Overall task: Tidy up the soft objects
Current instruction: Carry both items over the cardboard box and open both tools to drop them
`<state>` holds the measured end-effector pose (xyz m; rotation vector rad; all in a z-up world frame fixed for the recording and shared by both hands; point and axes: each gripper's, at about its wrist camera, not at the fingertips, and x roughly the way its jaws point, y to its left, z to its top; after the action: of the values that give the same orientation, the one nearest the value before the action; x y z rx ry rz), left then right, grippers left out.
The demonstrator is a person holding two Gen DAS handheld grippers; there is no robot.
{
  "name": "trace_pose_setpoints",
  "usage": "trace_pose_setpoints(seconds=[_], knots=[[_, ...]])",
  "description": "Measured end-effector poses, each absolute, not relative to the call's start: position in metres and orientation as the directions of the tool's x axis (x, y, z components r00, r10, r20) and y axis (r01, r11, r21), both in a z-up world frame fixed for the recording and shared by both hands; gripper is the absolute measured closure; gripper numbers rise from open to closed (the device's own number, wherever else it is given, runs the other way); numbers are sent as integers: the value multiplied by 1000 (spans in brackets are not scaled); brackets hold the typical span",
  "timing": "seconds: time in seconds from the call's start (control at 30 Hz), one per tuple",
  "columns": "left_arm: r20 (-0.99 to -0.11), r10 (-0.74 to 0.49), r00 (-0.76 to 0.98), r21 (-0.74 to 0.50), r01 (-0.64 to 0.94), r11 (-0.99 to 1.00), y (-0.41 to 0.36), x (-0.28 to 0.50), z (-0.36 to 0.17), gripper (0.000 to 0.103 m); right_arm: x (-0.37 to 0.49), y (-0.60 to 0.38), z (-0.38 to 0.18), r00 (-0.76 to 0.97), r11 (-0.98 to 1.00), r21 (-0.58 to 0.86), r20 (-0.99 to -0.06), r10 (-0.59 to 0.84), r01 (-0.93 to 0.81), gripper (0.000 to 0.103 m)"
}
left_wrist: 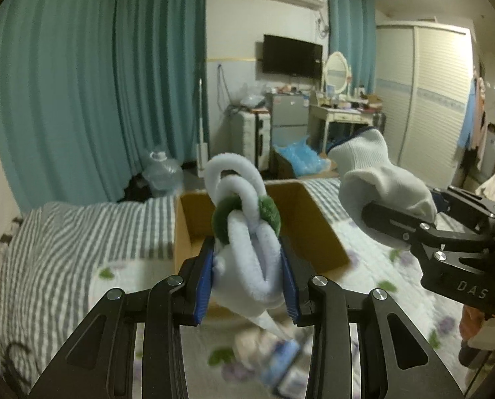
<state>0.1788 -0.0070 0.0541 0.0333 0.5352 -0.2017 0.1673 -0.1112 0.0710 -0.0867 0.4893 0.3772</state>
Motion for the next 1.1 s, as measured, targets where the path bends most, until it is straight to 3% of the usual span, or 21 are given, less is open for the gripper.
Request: trace_pose_setpoints(seconds=[0.23, 0.3, 0.33, 0.4, 0.47, 0.53, 0.83, 0.93, 1.1], knots=[[-566, -176, 805, -10, 206, 978, -6, 252, 8, 62, 259, -90, 32, 780, 915, 38, -509, 364, -402, 49], [-591, -164, 790, 5, 206, 979, -6, 264, -4, 62, 276, -87, 17, 770, 915, 32, -529, 357, -402, 45], [-605, -168, 778, 8, 217, 976, -7, 267, -9, 57, 284, -86, 9, 759, 914, 39, -544, 359, -404, 43], [-604, -173, 778, 0, 217, 976, -5, 268, -13, 46, 296, -90, -1, 746, 917, 68, -559, 362, -394, 27], [-590, -167, 790, 0, 208, 978, -4, 262, -10, 32, 300, -98, -5, 755, 924, 103, -547, 361, -368, 20], [-577, -140, 804, 11, 179, 984, -3, 257, -3, 27, 297, -105, -1, 767, 927, 125, -528, 364, -354, 18], [-441, -111, 891, 56, 150, 987, 5, 170, 83, 27, 228, -112, 69, 828, 942, 43, -465, 313, -332, 9], [-375, -109, 921, 58, 141, 988, 9, 126, 114, 14, 186, -113, 103, 847, 943, 4, -438, 300, -331, 6], [-294, -62, 954, 56, 82, 995, 20, 64, 141, 13, 121, -113, 137, 859, 942, -47, -428, 282, -333, 3]])
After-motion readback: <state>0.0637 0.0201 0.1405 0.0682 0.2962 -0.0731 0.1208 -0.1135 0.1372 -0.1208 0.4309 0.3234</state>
